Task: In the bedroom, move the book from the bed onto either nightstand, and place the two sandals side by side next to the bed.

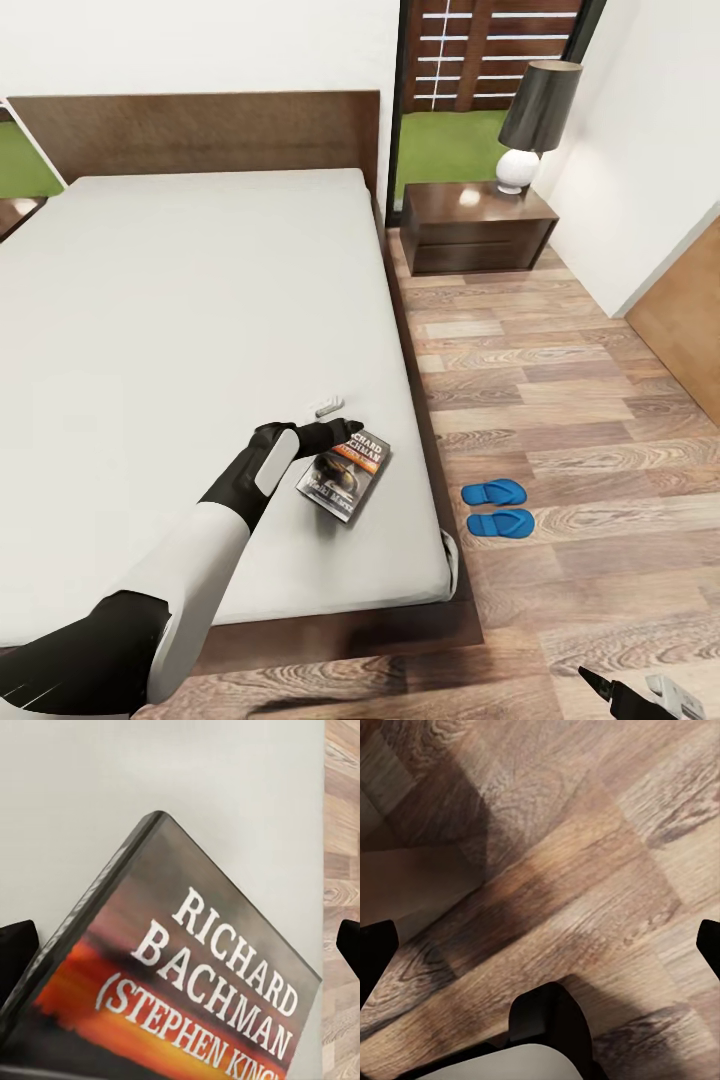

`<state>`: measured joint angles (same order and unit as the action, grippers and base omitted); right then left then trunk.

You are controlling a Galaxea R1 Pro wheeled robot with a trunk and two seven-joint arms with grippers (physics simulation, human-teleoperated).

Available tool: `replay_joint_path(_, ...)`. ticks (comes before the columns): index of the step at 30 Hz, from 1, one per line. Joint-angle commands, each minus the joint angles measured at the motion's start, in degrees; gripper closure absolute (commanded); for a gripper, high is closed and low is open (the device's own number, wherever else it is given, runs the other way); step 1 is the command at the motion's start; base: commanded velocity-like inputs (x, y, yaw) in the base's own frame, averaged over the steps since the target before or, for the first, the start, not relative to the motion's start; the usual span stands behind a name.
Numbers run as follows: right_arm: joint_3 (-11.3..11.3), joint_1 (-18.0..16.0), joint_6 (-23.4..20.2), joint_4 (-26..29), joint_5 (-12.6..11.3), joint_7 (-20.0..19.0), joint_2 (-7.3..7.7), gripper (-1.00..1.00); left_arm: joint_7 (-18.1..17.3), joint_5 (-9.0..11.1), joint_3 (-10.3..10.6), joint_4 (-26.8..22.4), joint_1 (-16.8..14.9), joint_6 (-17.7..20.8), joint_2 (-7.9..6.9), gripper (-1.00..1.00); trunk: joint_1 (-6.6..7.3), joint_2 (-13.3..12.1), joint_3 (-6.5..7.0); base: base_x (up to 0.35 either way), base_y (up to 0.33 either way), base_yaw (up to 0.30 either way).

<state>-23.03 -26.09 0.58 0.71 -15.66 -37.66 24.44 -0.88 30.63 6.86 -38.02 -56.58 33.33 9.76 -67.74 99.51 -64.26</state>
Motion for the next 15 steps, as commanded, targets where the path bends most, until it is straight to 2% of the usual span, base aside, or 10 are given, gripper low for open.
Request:
replay_joint_path(1, 0.26, -0.03, 0.07, -0.09, -0.51, -0.22, 0.02, -1.00, -0.09, -0.04, 0.00, -0.04, -0.02, 0.20, 0.00, -1.00, 0.00, 0.02, -0.03, 0.000, 0.000, 0.000)
replay_joint_path(12, 0.26, -0.05, 0.07, -0.09, -0.51, -0.22, 0.01, -1.00, -0.09, -0.05, 0.00, -0.04, -0.02, 0.23, 0.00, -1.00, 0.00, 0.02, -0.03, 0.000, 0.000, 0.000)
replay_joint_path(15, 0.26, -0.02, 0.09, -0.09, -0.51, -0.22, 0.00, -1.00, -0.09, -0.05, 0.00, -0.04, -0.02, 0.19, 0.00, -1.00, 0.00, 0.02, -0.03, -0.139, 0.000, 0.000)
